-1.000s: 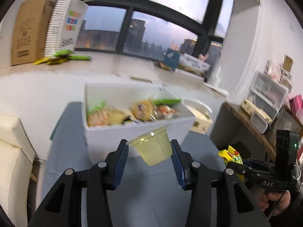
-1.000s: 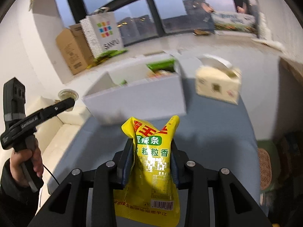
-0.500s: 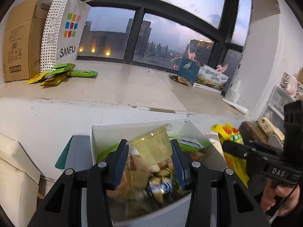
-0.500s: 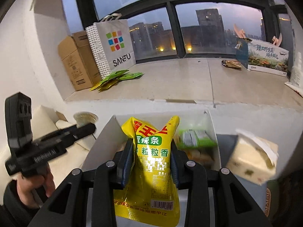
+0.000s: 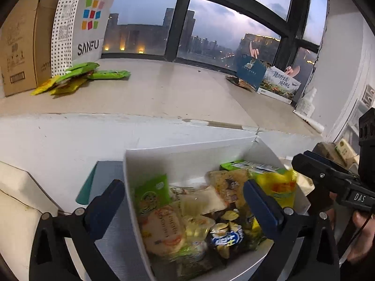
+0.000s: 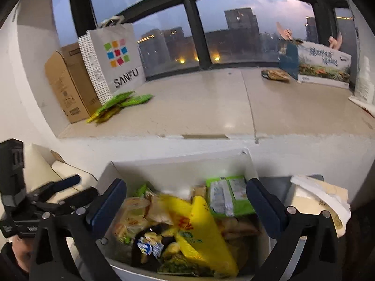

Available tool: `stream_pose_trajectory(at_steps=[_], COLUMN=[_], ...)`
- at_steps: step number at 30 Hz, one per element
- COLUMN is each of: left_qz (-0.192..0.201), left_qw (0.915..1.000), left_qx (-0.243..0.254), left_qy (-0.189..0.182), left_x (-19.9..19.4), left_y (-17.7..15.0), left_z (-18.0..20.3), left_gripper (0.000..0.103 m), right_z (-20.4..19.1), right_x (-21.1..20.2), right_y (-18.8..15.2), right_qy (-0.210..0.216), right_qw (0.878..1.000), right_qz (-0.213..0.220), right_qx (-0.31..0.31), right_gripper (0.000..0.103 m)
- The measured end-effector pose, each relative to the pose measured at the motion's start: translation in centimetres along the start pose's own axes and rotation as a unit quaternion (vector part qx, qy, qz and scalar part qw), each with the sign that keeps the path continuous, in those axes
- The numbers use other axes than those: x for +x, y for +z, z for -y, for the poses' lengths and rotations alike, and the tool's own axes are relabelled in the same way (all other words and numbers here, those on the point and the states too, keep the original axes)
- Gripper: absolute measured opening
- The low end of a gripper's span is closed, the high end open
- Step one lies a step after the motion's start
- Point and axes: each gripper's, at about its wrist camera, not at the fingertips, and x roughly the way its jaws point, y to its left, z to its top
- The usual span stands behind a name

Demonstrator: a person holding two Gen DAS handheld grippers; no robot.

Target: Organize snacks

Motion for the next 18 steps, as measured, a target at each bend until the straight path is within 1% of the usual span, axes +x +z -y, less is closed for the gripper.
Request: stream_pose_trajectory(at_steps=[2,4,6,8,11,12,14,15,17,18], left_qz=[0.008,0.020,0.044,0.072,0.114,0.122,0.132,0.134,0.138,0.140], left_qw=[0.9997,0.9992,0.9983,0.9956,0.9896,0.9883,0.9864,0.9858,0.9848,0.9849], left_qx=[0.015,0.024,0.029,0.043,0.063,0.066,0.070,0.072,0.075,0.076], left_qy=[0.018,0.024,0.026,0.042,0.061,0.063,0.069,0.072,0.074,0.068], left_x=[-0.7,-1.8,-3.7,-6.2,-9.5,-10.7,-12.5,-13.3,-14.8,-15.7], left_y=[-0.1,-0.2,-0.3,-0.4,-1.4,-1.8,-2.6,-3.1,-4.0,-4.8], left_z=[0.4,0.8,1.4,2.5,4.0,4.5,5.4,5.7,6.4,6.7], left_gripper=[0.103,0.103,0.103,0.103,0.103,0.103,0.103,0.103,0.103,0.103], right_z=[0.0,-0.1,-0.4,-1.0,-2.9,-3.7,-5.2,-5.9,-6.6,-6.8], right_x=[-0.4,-1.1,-2.4,-4.1,-6.9,-8.1,-10.8,-12.0,-13.5,-14.2], right_y=[-0.3,-0.5,-0.7,-0.9,-1.5,-1.9,-3.0,-3.6,-4.5,-5.0], right_qy=[-0.001,-0.001,0.001,-0.001,-0.009,-0.020,-0.042,-0.045,-0.037,-0.026], right_qw=[1.000,1.000,0.999,0.998,0.995,0.993,0.986,0.983,0.981,0.983], right_qz=[0.004,0.014,0.030,0.051,0.073,0.085,0.119,0.132,0.139,0.130], right_qx=[-0.004,-0.008,-0.013,-0.022,-0.060,-0.076,-0.107,-0.120,-0.129,-0.126], right_gripper=[0.103,0.103,0.103,0.103,0.103,0.103,0.103,0.103,0.103,0.103])
